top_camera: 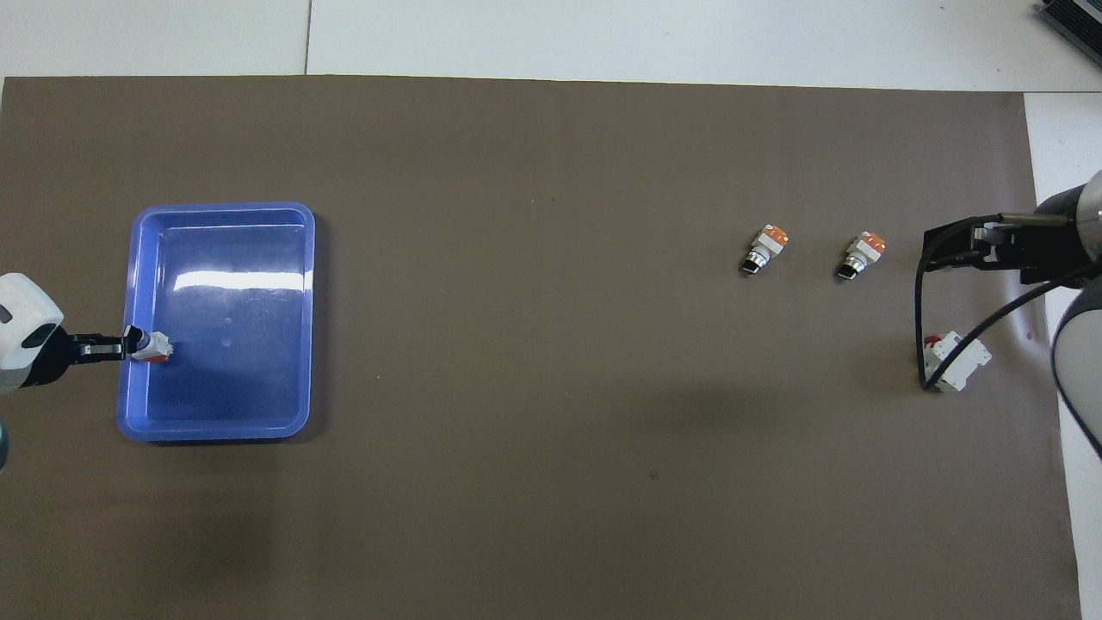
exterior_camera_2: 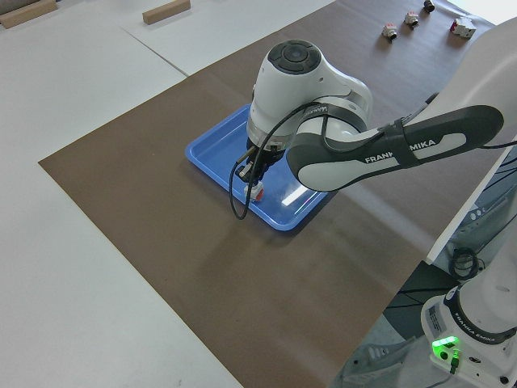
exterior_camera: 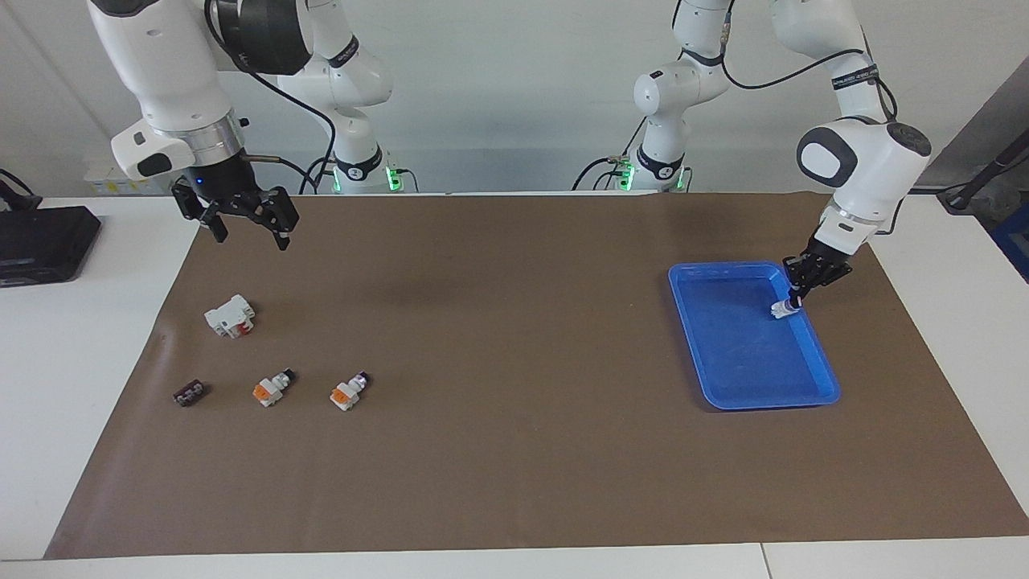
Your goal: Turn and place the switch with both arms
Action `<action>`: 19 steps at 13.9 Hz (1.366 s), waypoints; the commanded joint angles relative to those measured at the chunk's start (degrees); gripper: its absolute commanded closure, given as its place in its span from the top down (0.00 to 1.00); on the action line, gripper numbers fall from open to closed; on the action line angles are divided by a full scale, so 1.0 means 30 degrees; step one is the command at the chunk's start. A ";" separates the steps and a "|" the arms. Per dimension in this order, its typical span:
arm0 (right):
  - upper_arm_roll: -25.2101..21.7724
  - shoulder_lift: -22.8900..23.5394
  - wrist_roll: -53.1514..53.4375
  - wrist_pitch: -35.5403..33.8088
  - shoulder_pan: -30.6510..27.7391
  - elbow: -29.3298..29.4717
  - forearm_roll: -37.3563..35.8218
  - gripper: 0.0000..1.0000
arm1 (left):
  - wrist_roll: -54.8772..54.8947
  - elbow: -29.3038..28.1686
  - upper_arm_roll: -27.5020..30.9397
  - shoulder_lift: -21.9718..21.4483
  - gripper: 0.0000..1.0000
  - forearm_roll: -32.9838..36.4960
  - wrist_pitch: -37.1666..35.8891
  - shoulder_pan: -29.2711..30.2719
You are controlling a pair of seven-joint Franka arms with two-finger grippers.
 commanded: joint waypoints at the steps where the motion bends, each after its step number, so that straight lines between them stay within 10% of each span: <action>1: 0.0052 -0.0211 -0.0557 -0.0421 -0.0195 -0.0042 0.0435 1.00 | 0.0186 0.0462 -0.0132 -0.0187 0.71 0.0278 -0.0222 0.0002; 3: 0.0052 -0.0269 -0.0411 -0.0976 -0.0195 -0.0070 0.0464 1.00 | 0.0187 0.1602 -0.0132 0.0221 0.87 0.0278 -0.1216 -0.0057; 19: 0.0052 0.0228 -0.0849 -0.4436 -0.0224 0.1921 0.1138 1.00 | -0.8368 1.5606 -0.0278 0.3945 0.88 0.3795 -1.4425 -0.7938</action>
